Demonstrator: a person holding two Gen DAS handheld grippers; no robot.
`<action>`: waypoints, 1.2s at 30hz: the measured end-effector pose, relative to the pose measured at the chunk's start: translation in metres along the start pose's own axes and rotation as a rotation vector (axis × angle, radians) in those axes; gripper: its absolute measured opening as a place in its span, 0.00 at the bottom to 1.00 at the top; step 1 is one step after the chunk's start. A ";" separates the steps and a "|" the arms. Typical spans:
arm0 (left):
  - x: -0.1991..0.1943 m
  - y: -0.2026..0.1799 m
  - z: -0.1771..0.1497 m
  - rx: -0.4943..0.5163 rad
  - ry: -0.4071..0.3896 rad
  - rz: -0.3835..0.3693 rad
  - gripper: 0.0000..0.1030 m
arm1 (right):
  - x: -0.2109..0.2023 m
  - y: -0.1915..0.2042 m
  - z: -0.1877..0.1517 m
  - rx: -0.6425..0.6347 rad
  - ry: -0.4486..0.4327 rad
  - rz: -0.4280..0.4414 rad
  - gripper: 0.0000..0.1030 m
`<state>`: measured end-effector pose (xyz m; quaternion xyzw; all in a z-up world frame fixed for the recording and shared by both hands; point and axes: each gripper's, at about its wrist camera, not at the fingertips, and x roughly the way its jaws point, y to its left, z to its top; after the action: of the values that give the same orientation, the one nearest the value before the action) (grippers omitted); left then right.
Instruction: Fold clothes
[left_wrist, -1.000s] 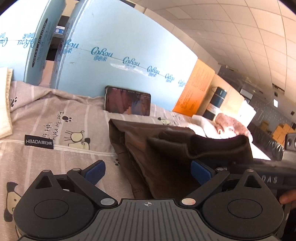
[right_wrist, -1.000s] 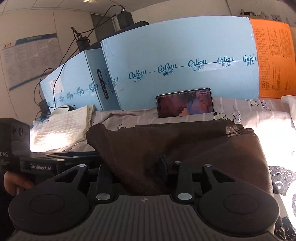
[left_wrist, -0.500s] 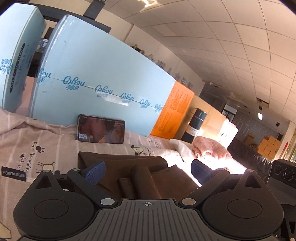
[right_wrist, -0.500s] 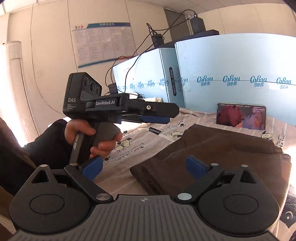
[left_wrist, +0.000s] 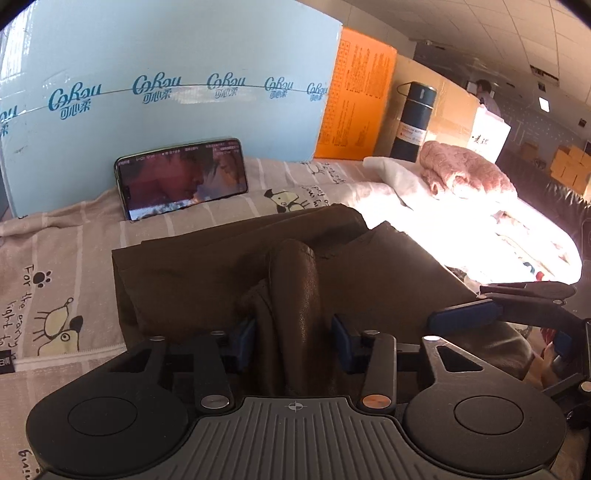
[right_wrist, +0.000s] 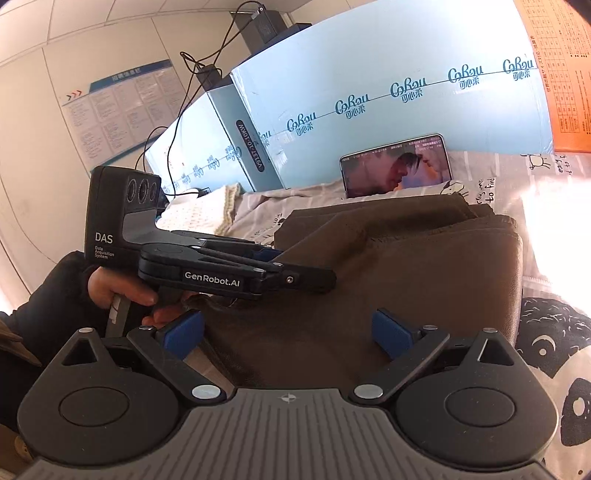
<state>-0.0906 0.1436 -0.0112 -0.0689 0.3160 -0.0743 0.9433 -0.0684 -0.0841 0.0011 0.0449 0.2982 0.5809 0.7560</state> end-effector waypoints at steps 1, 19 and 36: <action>-0.005 -0.001 0.001 0.009 -0.024 0.002 0.18 | 0.000 -0.001 0.000 0.002 -0.003 -0.002 0.95; -0.010 0.024 -0.013 0.046 -0.086 0.340 0.92 | 0.001 -0.010 0.003 0.048 -0.033 -0.024 0.97; -0.032 0.071 -0.023 -0.423 -0.093 0.069 0.94 | -0.024 -0.062 0.010 0.346 -0.184 -0.238 0.98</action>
<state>-0.1235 0.2169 -0.0232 -0.2577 0.2829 0.0292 0.9234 -0.0143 -0.1230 -0.0067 0.1910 0.3264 0.4214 0.8242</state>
